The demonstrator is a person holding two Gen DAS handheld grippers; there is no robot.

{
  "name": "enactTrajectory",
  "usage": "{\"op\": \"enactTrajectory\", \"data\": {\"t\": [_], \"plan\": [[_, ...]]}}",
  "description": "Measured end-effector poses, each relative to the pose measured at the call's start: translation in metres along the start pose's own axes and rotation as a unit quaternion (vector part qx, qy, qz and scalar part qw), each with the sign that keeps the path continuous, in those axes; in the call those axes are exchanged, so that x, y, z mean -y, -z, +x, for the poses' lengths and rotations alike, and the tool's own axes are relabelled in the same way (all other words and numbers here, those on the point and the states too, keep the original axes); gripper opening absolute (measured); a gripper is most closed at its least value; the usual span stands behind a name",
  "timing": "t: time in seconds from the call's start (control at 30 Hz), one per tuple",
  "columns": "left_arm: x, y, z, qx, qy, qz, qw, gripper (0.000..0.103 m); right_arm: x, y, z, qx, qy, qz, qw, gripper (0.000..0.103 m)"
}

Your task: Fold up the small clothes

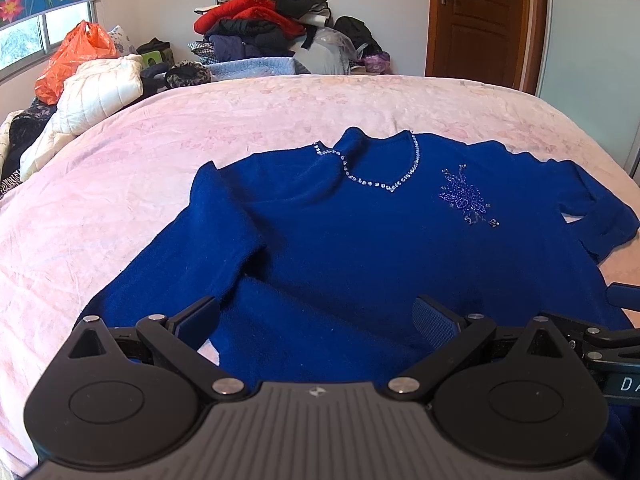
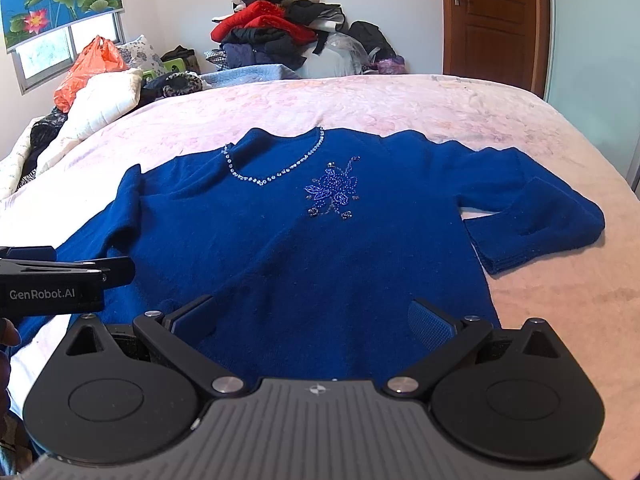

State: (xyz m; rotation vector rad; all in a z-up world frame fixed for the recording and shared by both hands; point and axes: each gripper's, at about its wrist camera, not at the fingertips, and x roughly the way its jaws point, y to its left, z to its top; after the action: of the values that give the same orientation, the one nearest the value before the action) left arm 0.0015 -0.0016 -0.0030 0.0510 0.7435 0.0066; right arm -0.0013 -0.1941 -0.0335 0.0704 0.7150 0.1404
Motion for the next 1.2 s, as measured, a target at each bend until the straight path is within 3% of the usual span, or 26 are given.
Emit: {"op": "enactTrajectory", "data": {"t": [0.87,1.2], "plan": [[0.001,0.005,0.011,-0.017,-0.036,0.01,0.9992,0.103,-0.001,0.003,0.006,-0.009,0.0,-0.012,1.0,0.103],[0.002,0.004,0.015,-0.015,-0.039,0.018,0.999,0.103,-0.002,0.005,0.0,0.038,0.007,-0.06,0.997,0.103]]}}
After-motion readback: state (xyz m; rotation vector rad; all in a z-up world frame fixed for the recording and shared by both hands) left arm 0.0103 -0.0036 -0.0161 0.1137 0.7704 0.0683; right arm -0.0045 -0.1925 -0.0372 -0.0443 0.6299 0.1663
